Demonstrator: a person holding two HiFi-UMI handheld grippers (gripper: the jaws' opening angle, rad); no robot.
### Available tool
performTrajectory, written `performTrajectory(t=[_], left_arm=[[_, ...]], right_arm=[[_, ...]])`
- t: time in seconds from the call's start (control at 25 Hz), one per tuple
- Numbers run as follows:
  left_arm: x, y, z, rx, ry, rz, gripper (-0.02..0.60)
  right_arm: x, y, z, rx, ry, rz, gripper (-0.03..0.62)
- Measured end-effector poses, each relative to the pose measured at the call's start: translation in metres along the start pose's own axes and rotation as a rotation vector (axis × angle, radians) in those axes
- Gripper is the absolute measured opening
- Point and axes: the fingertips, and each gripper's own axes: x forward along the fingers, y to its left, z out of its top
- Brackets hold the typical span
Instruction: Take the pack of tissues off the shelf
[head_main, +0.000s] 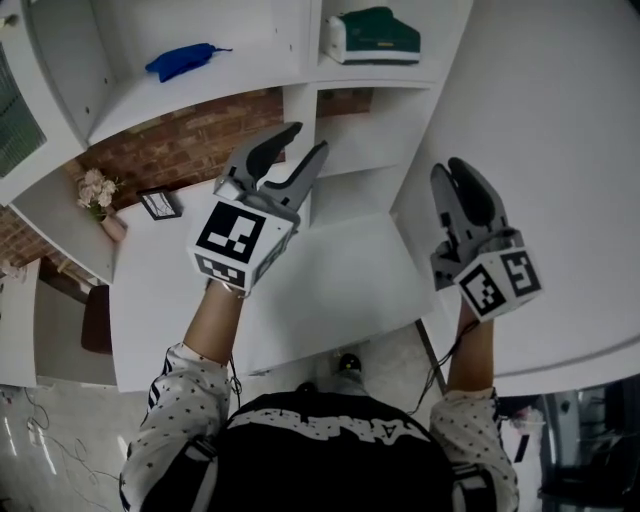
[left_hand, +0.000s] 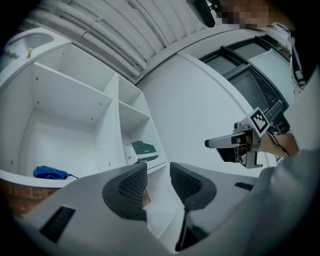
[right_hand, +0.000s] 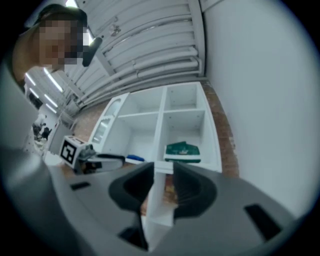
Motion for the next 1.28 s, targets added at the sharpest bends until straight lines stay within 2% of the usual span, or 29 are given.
performTrajectory(t=[0.52,0.76,1.08,1.28], left_arm=[[0.059,0.019,-0.001,0.053,0.039,0.118,0.166],[0.085,0.032,-0.003,0.055,0.099,0.171,0.166],[0.118,0.047,-0.001,0.073,0.158,0.221,0.166],[0.135,0.062,0.001,0.041,0.177,0.249,0.166]], right_arm=[[0.061,-0.057,0.002,-0.053,0.002,0.112,0.13],[0.089,-0.08,0.008,-0.063,0.002,0.16,0.143],[0.127,-0.109,0.02,-0.093,0.019,0.186,0.144],[0.155,-0.121,0.028,-0.128,0.045,0.185,0.15]])
